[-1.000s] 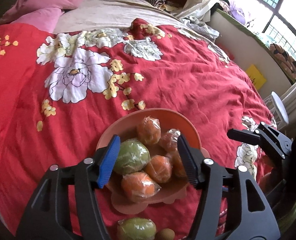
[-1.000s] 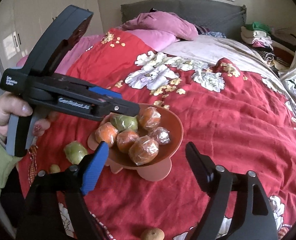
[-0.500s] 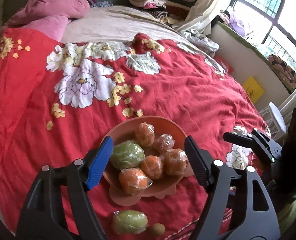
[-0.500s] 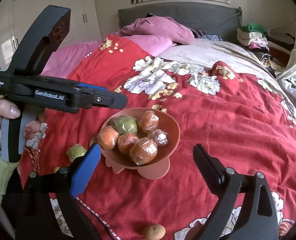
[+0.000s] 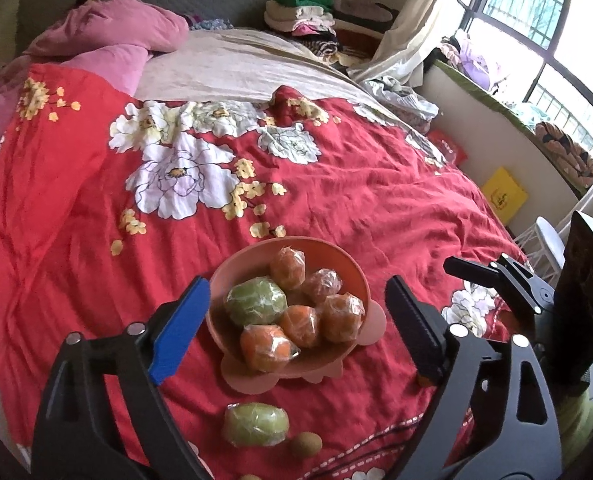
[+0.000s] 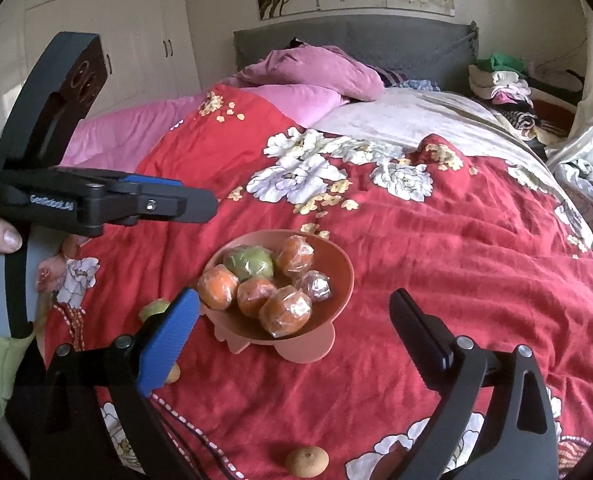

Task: Organize fruits
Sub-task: 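Withdraw both open tools away from the filled bowl, then move both open tools toward the small brown round fruits on the bedspread, then grasp a small brown fruit with the left tool while the right tool grasps another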

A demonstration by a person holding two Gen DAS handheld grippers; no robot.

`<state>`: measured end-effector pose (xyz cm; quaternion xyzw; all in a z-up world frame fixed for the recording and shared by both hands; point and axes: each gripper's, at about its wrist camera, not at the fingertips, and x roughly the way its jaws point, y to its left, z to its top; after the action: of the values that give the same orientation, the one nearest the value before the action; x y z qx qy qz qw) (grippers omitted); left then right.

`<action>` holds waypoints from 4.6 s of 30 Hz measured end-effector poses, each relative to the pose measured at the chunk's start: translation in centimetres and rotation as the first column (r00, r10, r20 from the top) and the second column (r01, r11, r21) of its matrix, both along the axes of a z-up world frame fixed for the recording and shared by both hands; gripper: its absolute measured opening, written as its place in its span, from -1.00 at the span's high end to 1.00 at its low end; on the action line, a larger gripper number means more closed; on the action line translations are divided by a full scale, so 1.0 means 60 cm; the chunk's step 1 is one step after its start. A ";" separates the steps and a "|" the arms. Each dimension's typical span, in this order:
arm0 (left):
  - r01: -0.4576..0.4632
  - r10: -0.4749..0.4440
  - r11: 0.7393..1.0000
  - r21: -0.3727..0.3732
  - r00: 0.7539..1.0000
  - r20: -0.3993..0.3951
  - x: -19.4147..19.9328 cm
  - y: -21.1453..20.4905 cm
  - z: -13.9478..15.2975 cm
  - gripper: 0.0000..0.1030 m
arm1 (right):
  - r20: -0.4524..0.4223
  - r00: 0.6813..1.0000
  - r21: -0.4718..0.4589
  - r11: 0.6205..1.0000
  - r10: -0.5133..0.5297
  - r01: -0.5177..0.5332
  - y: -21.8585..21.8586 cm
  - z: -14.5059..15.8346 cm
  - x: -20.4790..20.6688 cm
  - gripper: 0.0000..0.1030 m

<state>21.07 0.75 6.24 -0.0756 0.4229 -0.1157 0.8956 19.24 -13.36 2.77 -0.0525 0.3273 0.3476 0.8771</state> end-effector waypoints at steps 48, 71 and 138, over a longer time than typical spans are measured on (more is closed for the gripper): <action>-0.162 0.161 0.985 0.062 0.987 0.022 -0.183 0.087 -0.035 -0.81 | 0.034 0.996 -0.012 0.996 0.085 -0.085 0.031 0.011 -0.062 -0.91; -0.039 0.046 0.989 0.145 0.998 -0.041 -0.233 0.044 -0.098 -0.47 | -0.020 0.996 -0.050 0.995 0.087 -0.088 0.027 -0.027 -0.086 -0.91; 0.001 0.002 1.000 0.030 0.997 -0.074 -0.193 0.061 -0.120 0.68 | -0.092 0.976 -0.050 0.978 0.198 -0.203 0.079 -0.062 -0.075 0.50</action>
<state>9.51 4.44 -0.93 -0.0663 0.4575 -0.1062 0.8804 14.73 -8.60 -0.97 -0.0962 0.3680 0.4264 0.8207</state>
